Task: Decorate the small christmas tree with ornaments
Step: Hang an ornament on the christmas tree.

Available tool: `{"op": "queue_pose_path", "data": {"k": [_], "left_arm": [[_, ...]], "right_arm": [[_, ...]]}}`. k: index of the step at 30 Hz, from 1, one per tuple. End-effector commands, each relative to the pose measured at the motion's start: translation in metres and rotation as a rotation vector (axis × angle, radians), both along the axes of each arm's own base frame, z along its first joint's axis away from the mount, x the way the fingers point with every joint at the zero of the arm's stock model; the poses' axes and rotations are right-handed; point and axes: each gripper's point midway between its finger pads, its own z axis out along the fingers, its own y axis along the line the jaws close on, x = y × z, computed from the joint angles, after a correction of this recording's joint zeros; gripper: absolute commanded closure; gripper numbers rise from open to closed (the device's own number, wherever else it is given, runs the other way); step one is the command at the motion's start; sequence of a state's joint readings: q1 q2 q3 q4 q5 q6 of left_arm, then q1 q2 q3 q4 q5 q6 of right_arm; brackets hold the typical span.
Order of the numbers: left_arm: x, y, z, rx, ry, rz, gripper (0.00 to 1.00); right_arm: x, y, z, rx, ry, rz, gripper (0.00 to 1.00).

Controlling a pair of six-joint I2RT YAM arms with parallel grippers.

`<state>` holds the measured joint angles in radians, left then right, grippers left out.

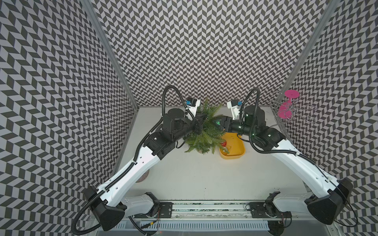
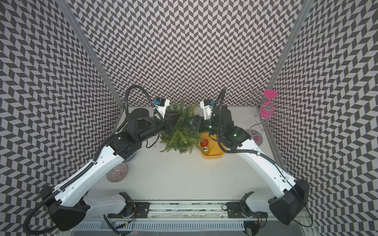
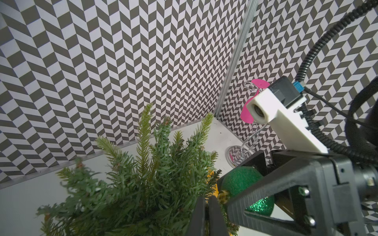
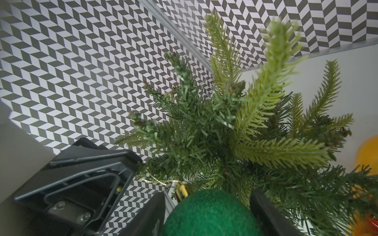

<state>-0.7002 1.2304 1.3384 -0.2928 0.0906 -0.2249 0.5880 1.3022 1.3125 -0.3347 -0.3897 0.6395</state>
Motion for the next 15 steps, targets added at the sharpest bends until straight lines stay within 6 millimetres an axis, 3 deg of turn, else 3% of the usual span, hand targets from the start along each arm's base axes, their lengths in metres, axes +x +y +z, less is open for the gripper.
{"op": "queue_pose_path", "data": {"k": [1, 9, 15], "left_arm": [[-0.003, 0.002, 0.015, -0.015, -0.028, 0.003, 0.92], [-0.003, 0.003, 0.016, -0.019, -0.028, 0.007, 0.83], [-0.003, 0.004, 0.016, -0.018, -0.03, 0.01, 0.82]], "right_arm": [[-0.009, -0.002, 0.023, 0.057, -0.061, 0.01, 0.33], [-0.016, -0.011, 0.018, 0.041, -0.055, -0.006, 0.28], [-0.033, -0.005, 0.023, 0.065, -0.07, 0.084, 0.31]]}}
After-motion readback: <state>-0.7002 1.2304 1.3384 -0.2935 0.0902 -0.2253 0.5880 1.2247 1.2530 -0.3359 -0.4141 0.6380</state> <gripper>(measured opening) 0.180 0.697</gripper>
